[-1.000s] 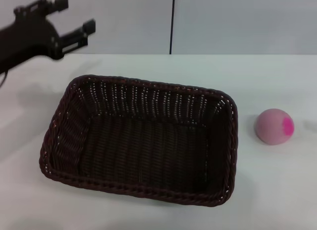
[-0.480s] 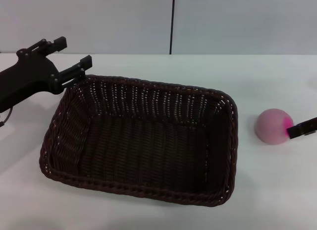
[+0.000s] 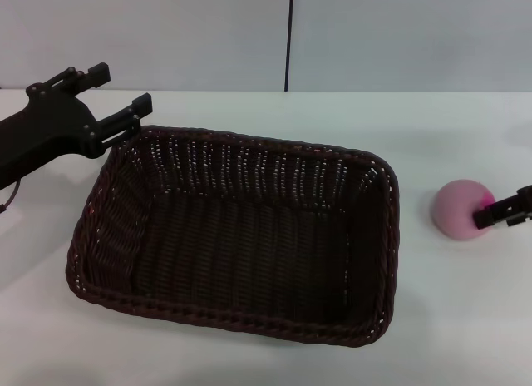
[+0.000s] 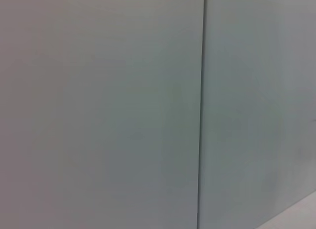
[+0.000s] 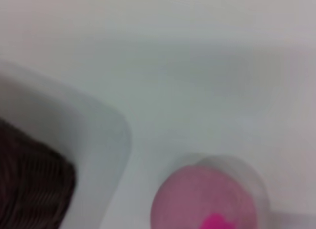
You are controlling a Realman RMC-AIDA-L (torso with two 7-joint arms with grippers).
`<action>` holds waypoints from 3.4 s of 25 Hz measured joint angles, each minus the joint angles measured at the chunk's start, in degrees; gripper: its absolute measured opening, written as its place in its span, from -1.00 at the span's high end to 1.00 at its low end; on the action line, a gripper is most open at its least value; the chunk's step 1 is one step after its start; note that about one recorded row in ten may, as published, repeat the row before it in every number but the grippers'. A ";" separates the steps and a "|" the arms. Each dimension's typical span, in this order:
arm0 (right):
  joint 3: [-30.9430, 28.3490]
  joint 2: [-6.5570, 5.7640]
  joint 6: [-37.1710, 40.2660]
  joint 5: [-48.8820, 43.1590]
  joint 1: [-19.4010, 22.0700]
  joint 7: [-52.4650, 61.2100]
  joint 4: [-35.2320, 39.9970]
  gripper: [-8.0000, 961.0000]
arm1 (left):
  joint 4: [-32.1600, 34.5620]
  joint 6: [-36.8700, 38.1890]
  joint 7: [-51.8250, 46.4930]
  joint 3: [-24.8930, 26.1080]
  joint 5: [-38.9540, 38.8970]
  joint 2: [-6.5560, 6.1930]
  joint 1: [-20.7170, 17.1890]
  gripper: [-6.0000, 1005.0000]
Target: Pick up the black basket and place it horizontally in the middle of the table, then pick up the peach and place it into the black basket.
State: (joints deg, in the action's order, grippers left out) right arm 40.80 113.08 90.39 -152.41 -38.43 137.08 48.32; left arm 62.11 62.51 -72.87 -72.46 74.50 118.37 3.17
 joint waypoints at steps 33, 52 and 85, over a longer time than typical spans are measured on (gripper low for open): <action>7.52 3.90 12.12 33.43 5.75 -1.48 32.59 0.75 | -4.54 0.24 0.67 -0.49 -2.85 0.19 1.02 -0.51; 18.55 5.42 9.40 37.56 -3.07 -11.10 9.31 0.30 | -11.89 0.78 6.80 0.99 -13.39 0.01 0.22 -0.51; -19.19 6.27 6.40 91.75 18.74 -111.29 -50.69 -0.37 | -40.37 21.32 33.57 6.68 -41.24 0.00 2.56 -0.52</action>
State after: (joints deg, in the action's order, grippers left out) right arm 21.62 119.36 96.79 -60.66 -19.69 25.79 -2.37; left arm 21.74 83.83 -39.30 -65.78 33.26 118.37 5.73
